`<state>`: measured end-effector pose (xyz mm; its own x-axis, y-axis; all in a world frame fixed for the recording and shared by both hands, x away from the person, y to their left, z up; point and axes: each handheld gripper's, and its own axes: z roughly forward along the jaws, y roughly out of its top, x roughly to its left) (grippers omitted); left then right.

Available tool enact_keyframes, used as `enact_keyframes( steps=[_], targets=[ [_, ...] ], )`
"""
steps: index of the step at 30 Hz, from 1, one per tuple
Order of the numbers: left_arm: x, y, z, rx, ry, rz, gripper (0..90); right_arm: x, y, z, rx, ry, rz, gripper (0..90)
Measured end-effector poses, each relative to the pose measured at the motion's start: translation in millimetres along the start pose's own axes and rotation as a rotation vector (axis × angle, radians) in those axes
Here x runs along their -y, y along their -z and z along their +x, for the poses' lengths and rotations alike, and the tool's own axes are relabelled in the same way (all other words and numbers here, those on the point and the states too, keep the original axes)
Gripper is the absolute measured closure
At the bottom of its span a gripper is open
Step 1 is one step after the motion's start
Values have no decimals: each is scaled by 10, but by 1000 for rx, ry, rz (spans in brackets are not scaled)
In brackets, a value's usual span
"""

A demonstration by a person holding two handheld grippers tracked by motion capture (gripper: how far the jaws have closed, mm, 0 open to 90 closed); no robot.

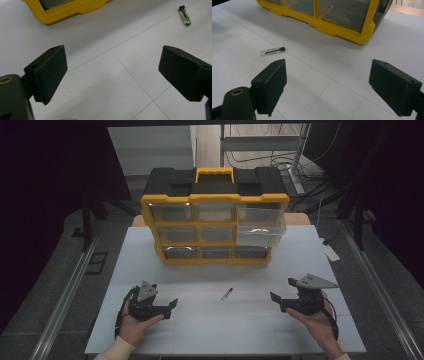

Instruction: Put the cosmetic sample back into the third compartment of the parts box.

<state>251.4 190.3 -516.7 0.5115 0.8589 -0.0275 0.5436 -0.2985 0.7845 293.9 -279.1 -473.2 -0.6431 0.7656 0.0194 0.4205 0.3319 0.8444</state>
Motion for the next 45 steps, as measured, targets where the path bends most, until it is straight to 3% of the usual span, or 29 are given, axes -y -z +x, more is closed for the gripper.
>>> enact_keyframes(
  steps=[11, 26, 45],
  targets=[
    [-40, -16, -1, 2, -7, -11, 90, -85, -55, 72, -11, 18, 0, 149],
    [-40, -33, 5, -3, -8, -6, 91, -287, -189, 275, -51, 65, 8, 149],
    [-45, -39, -5, -1, -16, -2, 93, -445, -403, 440, -110, 79, 17, 147]
  ],
)
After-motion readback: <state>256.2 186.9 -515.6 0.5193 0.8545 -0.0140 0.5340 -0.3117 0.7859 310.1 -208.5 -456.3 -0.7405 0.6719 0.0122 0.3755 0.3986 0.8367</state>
